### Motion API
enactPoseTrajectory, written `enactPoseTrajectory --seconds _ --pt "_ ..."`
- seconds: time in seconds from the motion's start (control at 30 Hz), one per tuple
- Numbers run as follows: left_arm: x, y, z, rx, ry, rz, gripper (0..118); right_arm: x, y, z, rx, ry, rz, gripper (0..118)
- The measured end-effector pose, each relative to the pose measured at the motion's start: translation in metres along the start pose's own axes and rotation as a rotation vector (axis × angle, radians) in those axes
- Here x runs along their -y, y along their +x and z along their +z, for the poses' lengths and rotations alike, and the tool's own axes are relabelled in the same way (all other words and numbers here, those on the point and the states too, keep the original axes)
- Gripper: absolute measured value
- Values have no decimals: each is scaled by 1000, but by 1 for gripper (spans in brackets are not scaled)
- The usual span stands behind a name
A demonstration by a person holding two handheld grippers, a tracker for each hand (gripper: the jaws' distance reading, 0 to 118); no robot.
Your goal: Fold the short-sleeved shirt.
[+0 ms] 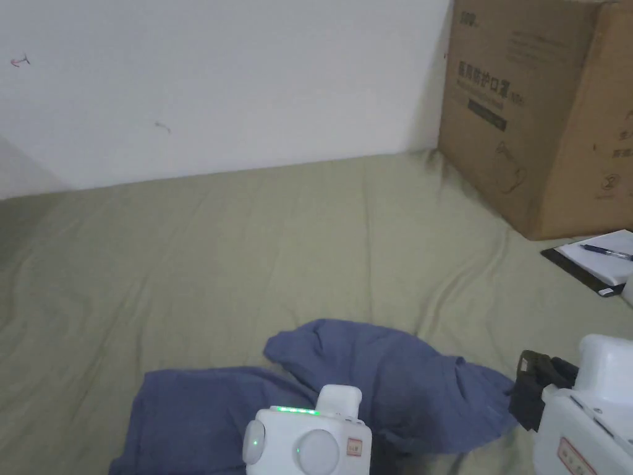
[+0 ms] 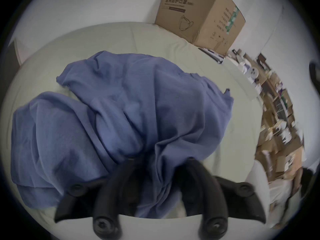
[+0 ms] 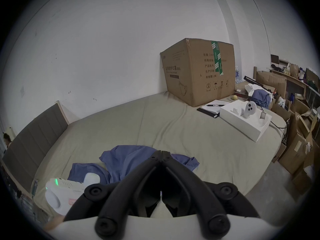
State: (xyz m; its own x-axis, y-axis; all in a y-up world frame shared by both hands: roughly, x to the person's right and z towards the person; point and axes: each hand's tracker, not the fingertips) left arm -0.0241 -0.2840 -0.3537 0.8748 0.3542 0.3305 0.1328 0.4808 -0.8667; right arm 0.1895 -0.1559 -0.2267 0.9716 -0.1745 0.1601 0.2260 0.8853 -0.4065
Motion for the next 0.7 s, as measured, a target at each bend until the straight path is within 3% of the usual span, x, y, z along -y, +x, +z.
enactPoseTrajectory --seconds 0.03,0.07,0.1,0.13,0.27,0.3,0.33,0.43,0.53,0.7 --pt "-2 -2 9 41 8 36 78 1 -2 -1 -3 -6 7 0" --pt "-3 -4 19 57 27 55 98 1 -4 -2 -5 -10 15 0" --pt "-2 -7 32 92 74 65 110 2 -6 -4 -7 -15 22 0" --pt "-2 -11 47 98 126 69 115 3 -9 -5 -15 -21 27 0" --pt "-2 -47 105 30 209 102 112 6 -25 -10 -67 -45 47 0" --pt "0 -58 117 13 229 112 107 7 -30 -12 -80 -54 55 0" --pt "4 -70 132 -26 258 125 85 9 -37 -15 -97 -61 66 0" --pt "18 -105 161 -171 278 181 1 16 -58 -25 -160 -97 82 0" --pt "37 -152 167 -286 245 267 0 25 -77 -37 -202 -138 80 0" --pt "29 -212 168 -325 230 349 0 39 -106 -56 -208 -183 190 0"
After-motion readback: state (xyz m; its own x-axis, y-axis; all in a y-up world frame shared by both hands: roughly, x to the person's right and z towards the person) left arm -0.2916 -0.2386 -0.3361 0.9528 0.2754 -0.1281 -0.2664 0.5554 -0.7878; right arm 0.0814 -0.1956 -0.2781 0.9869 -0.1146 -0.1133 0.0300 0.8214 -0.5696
